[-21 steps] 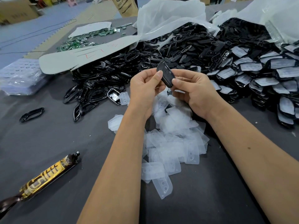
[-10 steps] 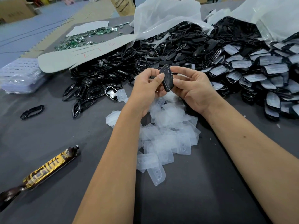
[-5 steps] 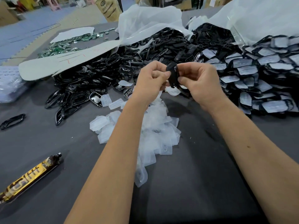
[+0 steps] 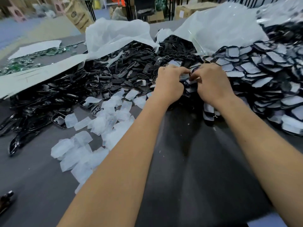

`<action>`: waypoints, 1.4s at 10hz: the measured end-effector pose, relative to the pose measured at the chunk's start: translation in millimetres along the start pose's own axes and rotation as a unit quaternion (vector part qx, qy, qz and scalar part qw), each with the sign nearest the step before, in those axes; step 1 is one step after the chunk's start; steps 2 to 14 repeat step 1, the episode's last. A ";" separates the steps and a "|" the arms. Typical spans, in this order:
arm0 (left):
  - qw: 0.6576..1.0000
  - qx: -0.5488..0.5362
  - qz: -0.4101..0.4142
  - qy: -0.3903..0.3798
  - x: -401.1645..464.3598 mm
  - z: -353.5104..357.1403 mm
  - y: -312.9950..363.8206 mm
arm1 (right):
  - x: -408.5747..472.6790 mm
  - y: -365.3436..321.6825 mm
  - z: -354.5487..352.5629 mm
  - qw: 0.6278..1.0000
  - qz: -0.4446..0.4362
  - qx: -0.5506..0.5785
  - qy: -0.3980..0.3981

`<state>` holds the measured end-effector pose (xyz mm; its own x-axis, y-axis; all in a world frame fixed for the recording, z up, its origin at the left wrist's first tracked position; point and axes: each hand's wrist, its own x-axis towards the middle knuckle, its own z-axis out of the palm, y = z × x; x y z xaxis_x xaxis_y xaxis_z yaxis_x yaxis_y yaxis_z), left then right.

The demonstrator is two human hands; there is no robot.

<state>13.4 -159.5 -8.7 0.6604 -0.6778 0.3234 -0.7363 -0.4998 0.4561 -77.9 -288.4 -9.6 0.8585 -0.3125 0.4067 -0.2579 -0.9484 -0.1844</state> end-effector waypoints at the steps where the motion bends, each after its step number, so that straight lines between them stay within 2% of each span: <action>1: 0.998 -0.029 -0.012 0.051 -7.0 -5.7 -6.1 | 0.6 -3.8 -3.7 1.000 0.018 0.012 0.005; 14: 0.998 -0.029 -0.012 0.051 -7.0 -5.7 -6.1 | 0.6 -3.8 -3.7 1.000 0.018 0.012 0.005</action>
